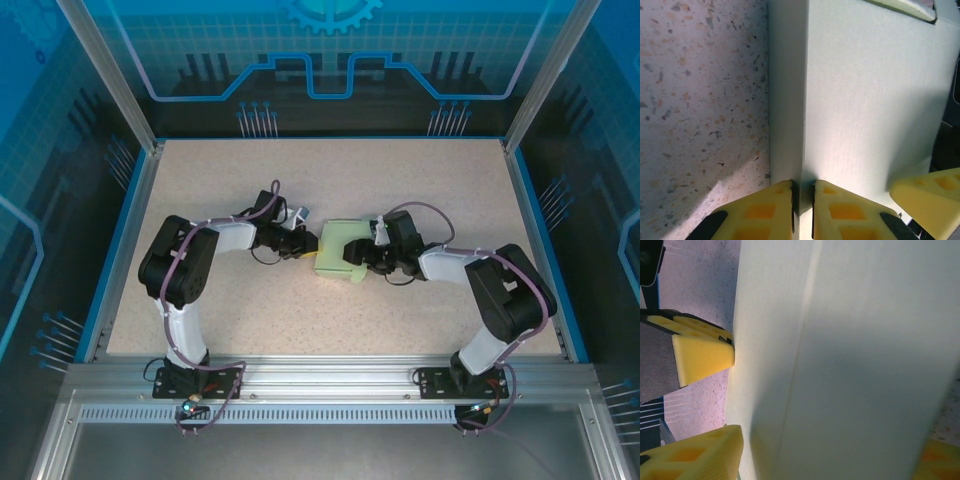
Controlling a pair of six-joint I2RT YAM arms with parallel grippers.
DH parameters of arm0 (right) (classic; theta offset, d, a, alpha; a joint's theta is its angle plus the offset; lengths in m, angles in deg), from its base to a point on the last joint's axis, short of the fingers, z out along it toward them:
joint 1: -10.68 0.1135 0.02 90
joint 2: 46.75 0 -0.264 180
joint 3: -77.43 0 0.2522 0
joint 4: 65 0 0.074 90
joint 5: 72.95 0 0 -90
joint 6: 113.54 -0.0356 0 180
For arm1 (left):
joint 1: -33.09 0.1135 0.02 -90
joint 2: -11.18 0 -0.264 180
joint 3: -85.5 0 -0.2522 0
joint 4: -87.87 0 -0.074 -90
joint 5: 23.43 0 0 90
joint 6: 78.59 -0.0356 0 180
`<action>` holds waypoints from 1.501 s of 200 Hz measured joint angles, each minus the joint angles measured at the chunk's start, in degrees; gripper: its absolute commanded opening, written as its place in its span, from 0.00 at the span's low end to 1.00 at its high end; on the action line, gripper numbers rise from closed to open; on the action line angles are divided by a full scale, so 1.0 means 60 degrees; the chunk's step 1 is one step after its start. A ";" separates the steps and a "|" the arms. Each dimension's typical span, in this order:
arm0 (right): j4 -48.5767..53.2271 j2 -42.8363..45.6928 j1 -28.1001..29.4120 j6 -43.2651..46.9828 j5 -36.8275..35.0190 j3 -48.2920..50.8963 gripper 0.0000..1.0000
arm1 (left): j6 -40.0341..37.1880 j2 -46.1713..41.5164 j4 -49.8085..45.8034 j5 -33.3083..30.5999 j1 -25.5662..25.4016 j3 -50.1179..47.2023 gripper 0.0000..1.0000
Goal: Fold the paper box
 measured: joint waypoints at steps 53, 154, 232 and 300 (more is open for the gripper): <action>-0.0437 0.0036 0.0106 -0.0761 -0.0437 0.0004 0.43 | 0.0007 -0.0011 0.0004 -0.0044 0.0066 -0.0004 0.21; 0.0831 0.1213 -0.0164 -0.1169 -0.1180 -0.0018 0.43 | -0.0962 -0.3100 0.0739 -0.2914 -0.0663 -0.1483 0.71; 0.2583 0.2408 -0.1534 -0.1100 -0.0448 -0.0288 0.44 | -0.7067 -0.3985 0.3687 -0.6878 -0.4918 -0.2830 0.82; 0.3275 0.2517 -0.1927 -0.1173 0.0423 -0.0678 0.44 | -1.0805 -0.2120 0.6335 -0.9133 -0.5858 -0.2830 0.83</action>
